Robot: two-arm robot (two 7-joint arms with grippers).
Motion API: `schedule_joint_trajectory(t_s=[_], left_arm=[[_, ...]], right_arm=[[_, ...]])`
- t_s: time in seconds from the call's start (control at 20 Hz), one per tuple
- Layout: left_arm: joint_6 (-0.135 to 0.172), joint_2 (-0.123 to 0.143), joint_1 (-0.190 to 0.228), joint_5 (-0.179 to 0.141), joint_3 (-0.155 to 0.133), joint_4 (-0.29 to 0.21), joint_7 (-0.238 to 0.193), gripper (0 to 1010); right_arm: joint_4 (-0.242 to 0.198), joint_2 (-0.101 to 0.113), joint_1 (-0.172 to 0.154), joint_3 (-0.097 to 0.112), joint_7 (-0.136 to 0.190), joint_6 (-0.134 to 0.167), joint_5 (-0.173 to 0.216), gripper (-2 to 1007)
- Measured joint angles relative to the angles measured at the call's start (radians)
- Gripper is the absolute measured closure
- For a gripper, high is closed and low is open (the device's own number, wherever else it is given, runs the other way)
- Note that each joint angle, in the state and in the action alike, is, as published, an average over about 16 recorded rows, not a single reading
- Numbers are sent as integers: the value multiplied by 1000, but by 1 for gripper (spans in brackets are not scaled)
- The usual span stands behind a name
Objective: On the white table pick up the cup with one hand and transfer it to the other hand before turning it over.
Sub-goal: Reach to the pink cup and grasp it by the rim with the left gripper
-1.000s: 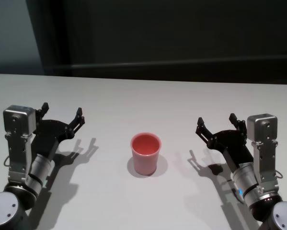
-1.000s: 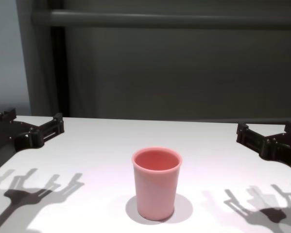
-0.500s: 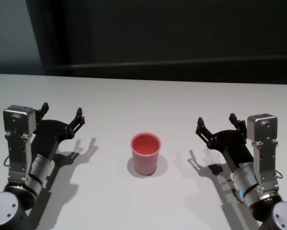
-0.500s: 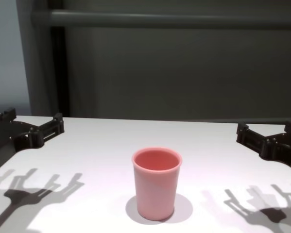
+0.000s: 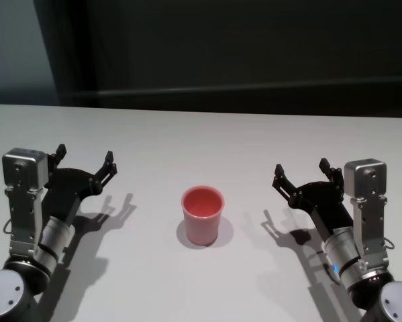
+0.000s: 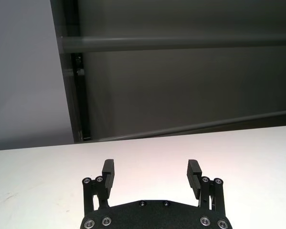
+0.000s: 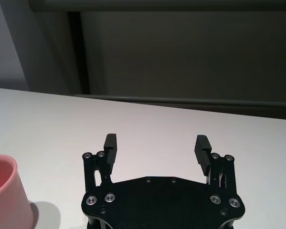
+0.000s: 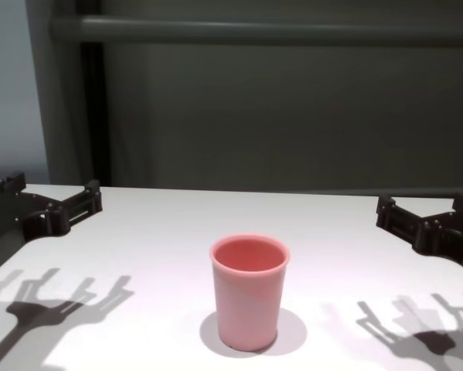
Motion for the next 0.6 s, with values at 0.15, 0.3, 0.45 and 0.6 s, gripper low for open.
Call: schedule_joint_trajectory(t_s=[0.15, 0.3, 0.45, 0.6], left_arm=[[-3, 0, -2, 4, -2, 8, -6, 7], [-6, 1, -6, 11, -4, 17, -16, 7], [-8, 6, -11, 23, -5, 24, -31, 7], [-9, 15, -18, 39, -6, 26, -50, 7]], right_arm=[[0, 0, 0, 0, 0, 0, 0, 3], [0, 0, 0, 0, 0, 0, 0, 3], [0, 0, 0, 0, 0, 0, 0, 3], [0, 0, 0, 0, 0, 0, 0, 3]])
